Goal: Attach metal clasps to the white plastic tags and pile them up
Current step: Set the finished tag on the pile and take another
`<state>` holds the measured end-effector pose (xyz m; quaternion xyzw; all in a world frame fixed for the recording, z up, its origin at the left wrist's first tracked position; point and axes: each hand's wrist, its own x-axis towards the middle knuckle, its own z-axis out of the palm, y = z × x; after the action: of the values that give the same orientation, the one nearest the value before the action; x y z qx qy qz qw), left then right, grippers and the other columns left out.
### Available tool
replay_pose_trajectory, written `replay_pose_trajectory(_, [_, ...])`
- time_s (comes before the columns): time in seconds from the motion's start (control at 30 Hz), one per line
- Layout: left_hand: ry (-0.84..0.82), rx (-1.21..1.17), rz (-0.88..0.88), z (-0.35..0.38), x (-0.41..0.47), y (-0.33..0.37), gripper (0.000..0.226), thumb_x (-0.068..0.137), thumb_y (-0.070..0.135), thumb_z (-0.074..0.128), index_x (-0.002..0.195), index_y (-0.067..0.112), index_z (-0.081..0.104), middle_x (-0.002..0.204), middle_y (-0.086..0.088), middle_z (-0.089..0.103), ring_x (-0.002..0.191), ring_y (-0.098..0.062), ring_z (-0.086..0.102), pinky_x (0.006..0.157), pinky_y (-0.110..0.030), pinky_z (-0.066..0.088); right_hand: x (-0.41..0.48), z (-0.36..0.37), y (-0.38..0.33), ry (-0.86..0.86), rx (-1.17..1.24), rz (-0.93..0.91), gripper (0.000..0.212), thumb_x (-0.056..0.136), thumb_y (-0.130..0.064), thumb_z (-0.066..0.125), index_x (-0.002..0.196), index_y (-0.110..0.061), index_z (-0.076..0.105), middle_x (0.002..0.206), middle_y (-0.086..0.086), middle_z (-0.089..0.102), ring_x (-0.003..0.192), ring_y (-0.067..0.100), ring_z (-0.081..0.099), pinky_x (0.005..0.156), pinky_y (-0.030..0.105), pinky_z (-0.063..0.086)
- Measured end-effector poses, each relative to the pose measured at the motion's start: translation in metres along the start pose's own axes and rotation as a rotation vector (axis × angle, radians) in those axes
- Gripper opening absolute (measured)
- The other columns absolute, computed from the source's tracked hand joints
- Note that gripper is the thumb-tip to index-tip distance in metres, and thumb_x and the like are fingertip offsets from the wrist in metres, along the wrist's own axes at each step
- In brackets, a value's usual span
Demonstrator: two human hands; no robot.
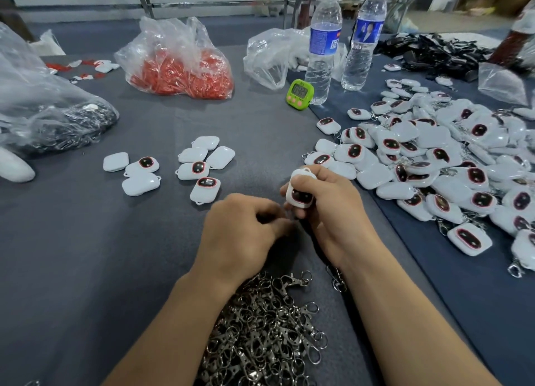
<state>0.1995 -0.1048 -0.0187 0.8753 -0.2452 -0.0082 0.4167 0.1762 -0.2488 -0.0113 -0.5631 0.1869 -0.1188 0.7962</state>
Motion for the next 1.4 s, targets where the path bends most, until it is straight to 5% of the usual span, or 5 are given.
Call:
replay_pose_trajectory(0.27, [0.168, -0.333, -0.126, -0.003, 0.009, -0.008, 0.018, 0.084, 0.015, 0.080, 0.081, 0.033, 0.079, 0.068, 0.017, 0.074, 0.060, 0.002, 0.068, 0.058, -0.011, 0.051, -0.003, 0.002, 0.004, -0.060, -0.207, -0.061, 0.020, 0.059, -0.013, 0.064, 0.078, -0.017, 0.059, 0.075, 0.015, 0.067, 0.058, 0.018, 0.063, 0.046, 0.022, 0.041])
replay_pose_trajectory(0.67, [0.330, -0.632, -0.167, -0.005, 0.014, -0.008, 0.021, 0.086, 0.005, 0.077, 0.079, 0.025, 0.078, 0.067, 0.002, 0.075, 0.061, -0.007, 0.069, 0.058, -0.012, 0.049, -0.008, 0.003, 0.002, -0.175, -0.317, -0.141, 0.024, 0.076, 0.011, 0.075, 0.075, -0.013, 0.071, 0.062, 0.003, 0.063, 0.050, 0.014, 0.055, 0.046, 0.018, 0.043])
replay_pose_trajectory(0.97, [0.309, -0.454, -0.188, -0.003, 0.011, -0.010, 0.023, 0.078, 0.018, 0.073, 0.084, 0.039, 0.081, 0.067, 0.008, 0.074, 0.060, -0.007, 0.064, 0.063, -0.028, 0.055, -0.002, 0.004, 0.008, 0.063, -0.207, -0.141, 0.027, 0.074, 0.007, 0.076, 0.073, -0.018, 0.069, 0.060, 0.003, 0.063, 0.051, 0.020, 0.060, 0.046, 0.021, 0.040])
replay_pose_trajectory(1.17, [0.211, -0.384, -0.146, 0.001, 0.010, -0.009, 0.016, 0.085, 0.021, 0.078, 0.089, 0.036, 0.081, 0.065, 0.017, 0.072, 0.057, 0.004, 0.063, 0.056, -0.010, 0.047, -0.002, 0.002, 0.009, 0.058, -0.234, -0.175, 0.020, 0.067, -0.002, 0.077, 0.074, -0.019, 0.070, 0.063, 0.003, 0.066, 0.051, 0.019, 0.060, 0.049, 0.023, 0.043])
replay_pose_trajectory(1.4, [0.199, -0.361, -0.153, -0.002, 0.008, -0.011, 0.013, 0.082, 0.023, 0.082, 0.083, 0.036, 0.080, 0.066, 0.005, 0.074, 0.061, -0.021, 0.068, 0.058, -0.033, 0.054, -0.008, 0.002, 0.009, -0.041, -0.242, -0.245, 0.021, 0.069, 0.006, 0.074, 0.075, -0.014, 0.071, 0.067, 0.011, 0.065, 0.056, 0.022, 0.058, 0.056, 0.032, 0.049])
